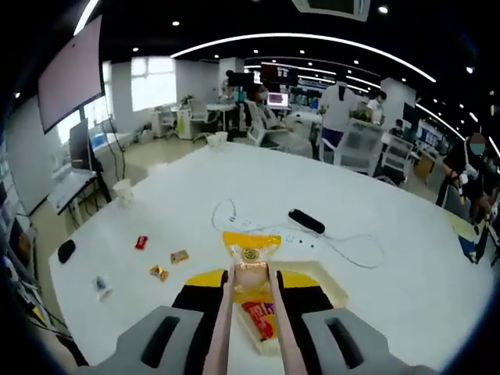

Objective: Place the target food into the container with the food tongs after gripping and lifting it, then release it inside without dropping or visibly crushing the food.

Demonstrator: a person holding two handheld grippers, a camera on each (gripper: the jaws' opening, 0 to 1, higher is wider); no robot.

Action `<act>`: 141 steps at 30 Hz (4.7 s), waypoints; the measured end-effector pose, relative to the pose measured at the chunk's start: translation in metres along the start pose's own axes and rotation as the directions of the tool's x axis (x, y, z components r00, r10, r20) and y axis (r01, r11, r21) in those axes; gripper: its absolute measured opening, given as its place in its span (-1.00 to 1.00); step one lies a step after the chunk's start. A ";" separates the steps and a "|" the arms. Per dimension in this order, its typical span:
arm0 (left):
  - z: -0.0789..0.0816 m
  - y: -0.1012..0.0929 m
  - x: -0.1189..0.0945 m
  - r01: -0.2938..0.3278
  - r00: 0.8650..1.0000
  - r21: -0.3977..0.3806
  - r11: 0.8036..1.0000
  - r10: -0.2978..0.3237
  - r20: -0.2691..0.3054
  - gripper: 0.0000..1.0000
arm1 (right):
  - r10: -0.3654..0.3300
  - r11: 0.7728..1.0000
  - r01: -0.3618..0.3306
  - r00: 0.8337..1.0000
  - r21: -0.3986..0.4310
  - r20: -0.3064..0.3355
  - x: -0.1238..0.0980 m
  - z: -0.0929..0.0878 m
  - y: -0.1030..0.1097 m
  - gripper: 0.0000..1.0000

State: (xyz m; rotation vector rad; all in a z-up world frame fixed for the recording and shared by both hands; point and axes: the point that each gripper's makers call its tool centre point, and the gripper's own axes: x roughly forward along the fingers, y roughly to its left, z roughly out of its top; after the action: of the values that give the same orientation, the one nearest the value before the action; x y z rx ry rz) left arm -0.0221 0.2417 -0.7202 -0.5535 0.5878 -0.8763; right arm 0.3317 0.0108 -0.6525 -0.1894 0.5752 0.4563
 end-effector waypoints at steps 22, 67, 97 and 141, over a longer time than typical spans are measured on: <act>-0.005 0.002 -0.004 -0.002 1.000 -0.005 1.000 0.002 0.006 -0.23 | -0.047 0.993 0.043 0.998 0.110 0.036 -0.029 0.004 0.006 -0.52; -0.005 0.001 -0.005 0.001 1.000 0.002 1.000 -0.001 -0.011 -0.24 | -0.081 0.995 0.078 0.995 0.068 0.053 -0.028 0.034 -0.029 -0.50; -0.013 -0.002 -0.009 -0.002 1.000 -0.006 1.000 0.002 -0.006 -0.24 | -0.090 0.995 0.086 0.993 0.057 0.071 -0.037 0.041 -0.031 -0.48; -0.020 -0.002 -0.017 -0.007 1.000 -0.022 1.000 0.007 0.000 -0.25 | 0.079 0.996 -0.078 0.997 0.031 -0.009 0.004 0.004 0.066 -0.43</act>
State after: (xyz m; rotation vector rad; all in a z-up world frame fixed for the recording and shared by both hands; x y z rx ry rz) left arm -0.0455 0.2503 -0.7291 -0.5712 0.5999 -0.8639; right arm 0.3054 0.0720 -0.6542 -0.1400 0.6014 0.5226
